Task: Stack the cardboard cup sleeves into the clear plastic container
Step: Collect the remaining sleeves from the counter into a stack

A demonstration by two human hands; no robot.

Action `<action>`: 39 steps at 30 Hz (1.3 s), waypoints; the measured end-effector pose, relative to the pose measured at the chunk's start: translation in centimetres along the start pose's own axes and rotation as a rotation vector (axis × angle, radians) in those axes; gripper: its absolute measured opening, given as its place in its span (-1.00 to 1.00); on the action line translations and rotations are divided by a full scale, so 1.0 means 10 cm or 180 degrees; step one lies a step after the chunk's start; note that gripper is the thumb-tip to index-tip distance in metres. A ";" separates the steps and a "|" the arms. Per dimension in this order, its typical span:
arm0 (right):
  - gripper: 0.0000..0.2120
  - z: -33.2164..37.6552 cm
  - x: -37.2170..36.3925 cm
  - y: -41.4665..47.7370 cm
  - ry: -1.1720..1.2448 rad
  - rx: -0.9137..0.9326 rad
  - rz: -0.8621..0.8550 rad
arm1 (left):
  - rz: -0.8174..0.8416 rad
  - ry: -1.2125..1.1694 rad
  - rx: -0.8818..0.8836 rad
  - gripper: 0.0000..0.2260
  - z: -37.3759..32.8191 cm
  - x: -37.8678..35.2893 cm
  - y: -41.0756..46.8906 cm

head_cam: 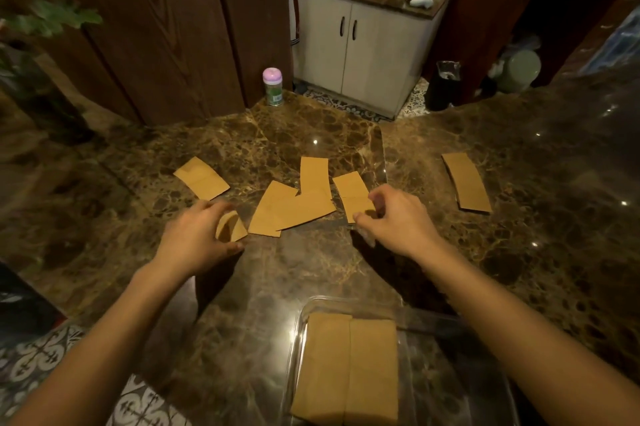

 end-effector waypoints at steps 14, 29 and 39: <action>-0.57 -0.28 -0.31 0.77 0.0383 -0.1163 0.0176 | 0.0059 -0.0929 0.0390 -0.33 0.27 -0.07 0.13; -0.73 -0.07 -0.04 0.32 0.2926 -0.0888 -0.0462 | 0.0626 -0.4228 -0.0249 -0.61 -0.62 0.13 -0.03; -0.69 0.24 0.17 0.01 0.3560 -0.0469 -0.0389 | 0.2496 -0.6412 0.0288 -0.48 -1.37 -0.13 -0.22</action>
Point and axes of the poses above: each hand's wrist, its own y-axis towards the middle knuckle, its own x-axis out of the back of the hand, z = x × y, the point moved 6 cm from there along y, towards the middle knuckle, and after that the axes turned 8 degrees about x, right-handed, at the moved point
